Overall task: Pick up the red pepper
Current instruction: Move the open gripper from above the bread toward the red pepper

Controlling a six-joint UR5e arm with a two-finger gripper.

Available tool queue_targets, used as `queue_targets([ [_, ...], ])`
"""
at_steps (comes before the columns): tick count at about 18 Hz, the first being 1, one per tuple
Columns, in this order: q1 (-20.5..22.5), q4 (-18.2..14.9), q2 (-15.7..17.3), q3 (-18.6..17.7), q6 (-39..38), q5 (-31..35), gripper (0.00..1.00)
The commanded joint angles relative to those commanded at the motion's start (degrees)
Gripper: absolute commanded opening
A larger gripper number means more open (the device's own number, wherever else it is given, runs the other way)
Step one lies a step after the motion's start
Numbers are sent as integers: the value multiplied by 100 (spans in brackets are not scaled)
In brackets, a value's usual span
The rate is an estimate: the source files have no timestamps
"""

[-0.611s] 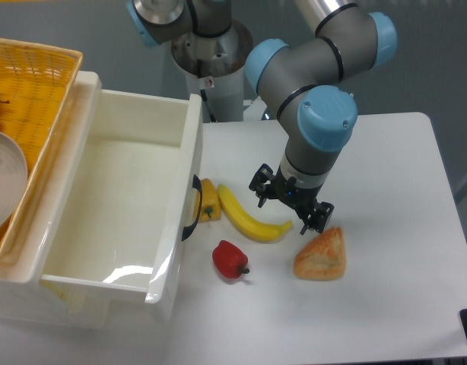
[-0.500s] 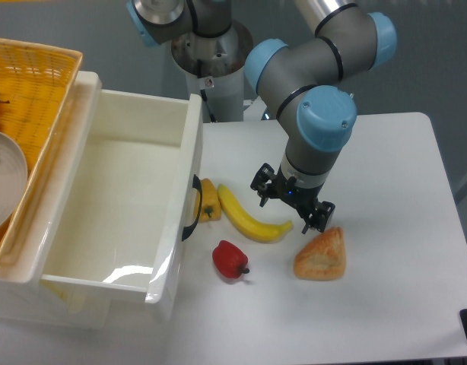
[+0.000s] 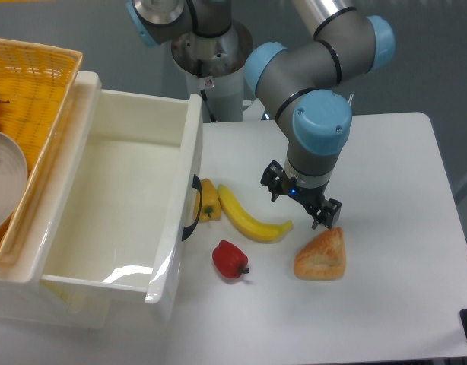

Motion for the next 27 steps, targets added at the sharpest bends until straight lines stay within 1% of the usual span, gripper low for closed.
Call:
queue_targets([
  [2,0,80,9,-44,-201,-17,100],
  [4,-17,167,-17,-53,-578,-18,100],
  [8,-35,212,-87,-79,-1589,-18,100],
  [12,-9,238,-193,-202,-2538,-9,100],
  [14,9,264,-281,-220,-3161,-35,100],
  [17,-26,615,-439,-220,-4032,-35,100],
  [19,-35,660,-501,-220,-4665,-35,100],
  [25,-123,695,-571,-194,-5010,-53,100],
  [26,-123,695,-597,-185,-5193,-166,100],
  [27,-97,695,-606,-185,-5551,-489,100],
])
